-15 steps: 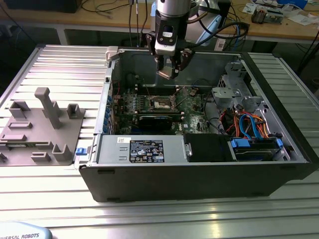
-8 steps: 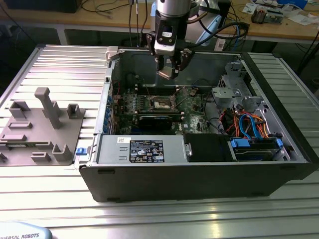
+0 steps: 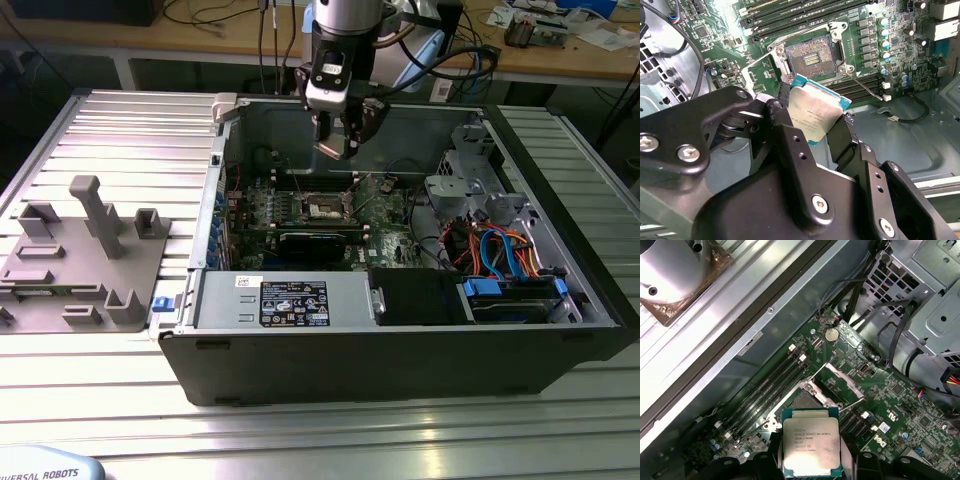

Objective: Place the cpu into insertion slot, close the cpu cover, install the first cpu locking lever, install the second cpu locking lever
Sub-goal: 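Place the cpu into insertion slot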

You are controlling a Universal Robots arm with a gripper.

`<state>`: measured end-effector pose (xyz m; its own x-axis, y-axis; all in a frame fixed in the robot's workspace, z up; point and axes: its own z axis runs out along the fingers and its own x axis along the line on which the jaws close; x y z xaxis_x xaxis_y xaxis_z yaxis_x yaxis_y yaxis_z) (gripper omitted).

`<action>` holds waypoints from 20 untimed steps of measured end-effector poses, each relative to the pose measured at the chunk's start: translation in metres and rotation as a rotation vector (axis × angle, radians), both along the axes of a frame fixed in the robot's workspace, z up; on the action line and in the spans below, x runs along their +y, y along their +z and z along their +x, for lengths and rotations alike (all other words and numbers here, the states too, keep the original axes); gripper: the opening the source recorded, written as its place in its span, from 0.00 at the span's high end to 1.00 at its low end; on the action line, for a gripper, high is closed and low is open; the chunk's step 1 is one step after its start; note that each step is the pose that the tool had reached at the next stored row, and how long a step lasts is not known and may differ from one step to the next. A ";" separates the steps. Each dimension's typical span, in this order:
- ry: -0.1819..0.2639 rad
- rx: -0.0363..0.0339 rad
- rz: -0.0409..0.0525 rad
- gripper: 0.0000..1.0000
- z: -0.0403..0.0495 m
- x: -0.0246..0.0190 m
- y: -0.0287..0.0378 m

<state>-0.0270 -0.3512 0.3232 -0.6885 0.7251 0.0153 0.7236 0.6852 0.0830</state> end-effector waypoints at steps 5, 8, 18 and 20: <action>-0.013 0.0000 0.0001 0.46 0.0000 0.0000 0.0000; -0.017 0.0000 0.0000 0.46 0.0000 0.0000 0.0000; -0.032 0.0000 0.0000 0.46 0.0000 0.0000 -0.0001; -0.034 0.0000 0.0000 0.46 0.0000 0.0000 -0.0001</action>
<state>-0.0270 -0.3512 0.3232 -0.6636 0.7480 0.0153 0.7463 0.6604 0.0830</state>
